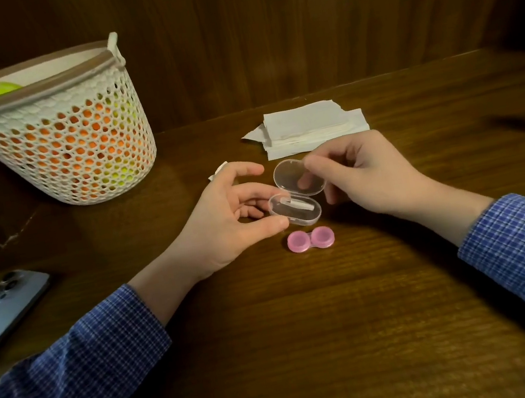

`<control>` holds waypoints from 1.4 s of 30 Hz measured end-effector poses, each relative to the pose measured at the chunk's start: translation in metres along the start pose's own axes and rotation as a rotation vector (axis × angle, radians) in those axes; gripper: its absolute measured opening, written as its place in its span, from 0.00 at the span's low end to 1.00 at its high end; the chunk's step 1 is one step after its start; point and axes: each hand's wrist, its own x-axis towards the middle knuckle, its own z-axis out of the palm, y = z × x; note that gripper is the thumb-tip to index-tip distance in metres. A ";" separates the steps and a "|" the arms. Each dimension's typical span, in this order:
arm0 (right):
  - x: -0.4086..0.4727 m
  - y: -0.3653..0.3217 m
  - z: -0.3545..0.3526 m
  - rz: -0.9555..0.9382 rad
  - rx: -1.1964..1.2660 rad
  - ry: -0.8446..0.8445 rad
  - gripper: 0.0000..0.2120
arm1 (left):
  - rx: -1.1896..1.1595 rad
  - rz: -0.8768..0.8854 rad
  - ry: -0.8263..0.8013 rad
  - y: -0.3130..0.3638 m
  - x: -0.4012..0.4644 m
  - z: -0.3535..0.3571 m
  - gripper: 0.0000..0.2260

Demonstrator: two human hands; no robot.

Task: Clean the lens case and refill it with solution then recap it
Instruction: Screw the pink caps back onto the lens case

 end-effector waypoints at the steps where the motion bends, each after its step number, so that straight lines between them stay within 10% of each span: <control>1: 0.001 0.000 0.001 0.052 0.051 0.011 0.11 | 0.005 0.005 0.003 0.000 0.000 0.000 0.31; 12: -0.012 -0.002 -0.014 0.028 0.039 0.126 0.08 | 0.055 -0.029 0.207 -0.010 0.002 -0.001 0.32; 17: -0.035 -0.006 -0.017 -0.105 -0.124 -0.271 0.13 | 0.198 -0.024 0.205 -0.016 0.004 -0.004 0.35; 24: -0.037 -0.007 -0.014 -0.195 -0.216 -0.396 0.08 | 0.319 -0.040 0.101 -0.015 0.006 -0.003 0.39; 42: -0.030 -0.009 -0.002 -0.204 -0.253 -0.234 0.11 | 0.336 -0.047 -0.044 -0.012 0.006 -0.003 0.35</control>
